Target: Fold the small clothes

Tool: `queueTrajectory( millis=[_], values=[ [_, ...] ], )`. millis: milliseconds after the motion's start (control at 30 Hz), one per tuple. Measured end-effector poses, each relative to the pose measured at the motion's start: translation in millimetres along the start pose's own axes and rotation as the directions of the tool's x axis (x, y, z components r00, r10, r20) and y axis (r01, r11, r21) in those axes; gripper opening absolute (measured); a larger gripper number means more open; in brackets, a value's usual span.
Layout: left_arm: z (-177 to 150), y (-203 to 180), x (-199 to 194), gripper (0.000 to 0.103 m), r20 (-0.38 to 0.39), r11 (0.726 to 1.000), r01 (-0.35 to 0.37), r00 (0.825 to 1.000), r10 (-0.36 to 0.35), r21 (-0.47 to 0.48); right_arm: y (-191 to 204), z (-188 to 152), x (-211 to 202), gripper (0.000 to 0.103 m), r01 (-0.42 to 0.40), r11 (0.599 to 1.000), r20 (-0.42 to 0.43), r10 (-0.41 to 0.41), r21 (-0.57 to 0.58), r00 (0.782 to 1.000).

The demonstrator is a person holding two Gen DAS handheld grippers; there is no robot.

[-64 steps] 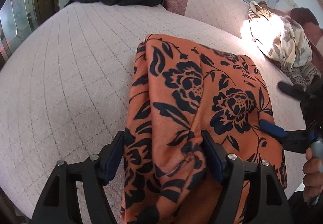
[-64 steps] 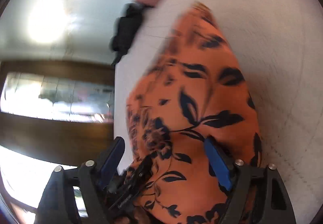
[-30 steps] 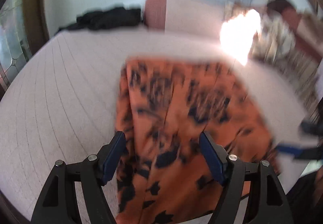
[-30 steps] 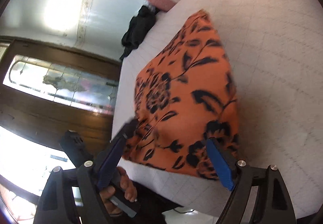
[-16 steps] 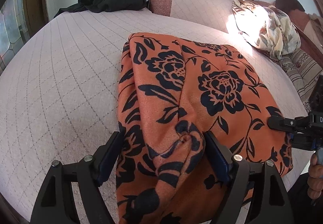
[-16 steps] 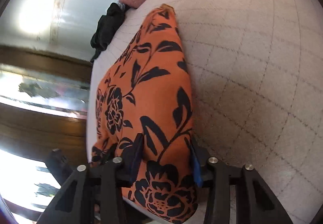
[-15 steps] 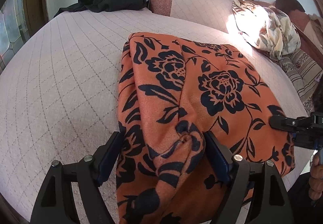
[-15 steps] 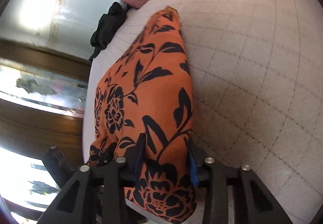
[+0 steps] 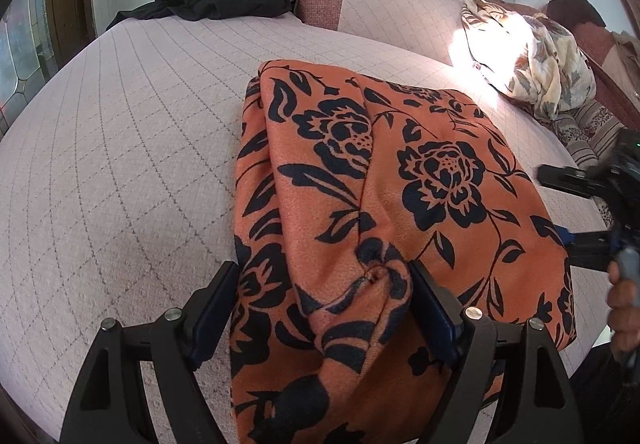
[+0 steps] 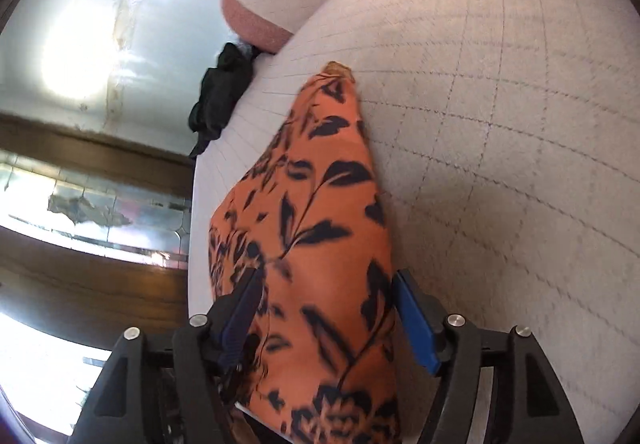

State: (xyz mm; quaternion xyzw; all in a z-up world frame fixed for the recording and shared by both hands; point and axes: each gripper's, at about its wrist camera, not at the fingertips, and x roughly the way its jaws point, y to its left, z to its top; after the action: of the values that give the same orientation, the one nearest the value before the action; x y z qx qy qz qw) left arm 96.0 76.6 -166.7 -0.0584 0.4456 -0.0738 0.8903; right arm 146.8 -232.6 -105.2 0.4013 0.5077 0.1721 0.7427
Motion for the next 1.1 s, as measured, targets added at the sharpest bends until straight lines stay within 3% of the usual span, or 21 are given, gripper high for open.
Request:
queueTrajectory(
  millis=[33,67,133,233,300,367,433,567,600,633,667,733,800,867,933,1033,1100],
  values=[
    [0,-1,0,0.085,0.000,1.000,0.000,1.000,0.000,-0.001,-1,5,10,0.071,0.010,1.000,-0.018,-0.010,0.011,1.000],
    [0,0,0,0.085,0.000,1.000,0.000,1.000,0.000,0.000,0,7,18,0.053,0.014,1.000,-0.046,-0.014,-0.008,0.999],
    [0,-1,-1,0.085,0.001,1.000,-0.002,1.000,0.002,0.003,21,1,13,0.035,0.105,0.985,-0.010,-0.108,-0.137,0.994],
    [0,-1,0,0.086,-0.002,1.000,-0.001,1.000,0.001,0.005,49,-16,0,0.032,0.224,0.937,0.089,-0.207,-0.268,0.974],
    [0,-2,0,0.086,0.000,1.000,0.001,1.000,-0.001,0.004,36,-13,12,0.036,0.280,0.929,0.061,-0.273,-0.242,0.960],
    [1,2,-4,0.084,0.001,1.000,0.021,1.000,-0.021,-0.022,26,-9,7,0.061,0.255,0.953,0.075,-0.245,-0.163,0.967],
    [1,10,-17,0.084,0.017,0.997,0.040,0.999,-0.039,-0.061,33,-13,-8,0.062,0.275,0.947,0.113,-0.259,-0.168,0.959],
    [-5,32,-53,0.081,0.070,0.979,0.142,0.989,-0.133,-0.145,72,-25,-30,0.064,0.299,0.897,0.207,-0.241,-0.325,0.948],
    [-9,36,-54,0.076,0.049,0.975,0.147,0.989,-0.141,-0.169,80,-29,-33,0.065,0.282,0.892,0.210,-0.218,-0.354,0.953],
    [-15,41,-44,0.057,-0.014,0.975,0.129,0.991,-0.133,-0.182,90,-33,-32,0.065,0.260,0.885,0.206,-0.192,-0.385,0.959],
    [-21,44,-31,0.049,-0.077,0.971,0.129,0.986,-0.147,-0.200,99,-39,-27,0.067,0.244,0.878,0.200,-0.174,-0.411,0.964],
    [-24,55,-25,0.047,-0.086,0.943,0.178,0.974,-0.209,-0.280,104,-45,-16,0.071,0.214,0.868,0.155,-0.161,-0.449,0.975],
    [-19,52,-34,0.039,-0.078,0.940,0.200,0.970,-0.230,-0.276,101,-49,8,0.071,0.216,0.870,0.088,-0.198,-0.444,0.976],
    [-17,53,-42,0.039,-0.070,0.934,0.215,0.967,-0.244,-0.285,91,-53,23,0.071,0.223,0.874,0.035,-0.231,-0.432,0.972],
    [-11,59,-49,0.041,-0.070,0.933,0.215,0.967,-0.245,-0.288,87,-56,21,0.071,0.214,0.873,0.053,-0.213,-0.439,0.976],
    [7,62,-60,0.055,-0.026,0.931,0.236,0.967,-0.253,-0.279,84,-56,20,0.072,0.201,0.878,0.045,-0.202,-0.435,0.978],
    [28,62,-57,0.056,-0.014,0.941,0.231,0.970,-0.242,-0.249,82,-56,17,0.074,0.190,0.879,0.041,-0.191,-0.438,0.981]
  ],
)
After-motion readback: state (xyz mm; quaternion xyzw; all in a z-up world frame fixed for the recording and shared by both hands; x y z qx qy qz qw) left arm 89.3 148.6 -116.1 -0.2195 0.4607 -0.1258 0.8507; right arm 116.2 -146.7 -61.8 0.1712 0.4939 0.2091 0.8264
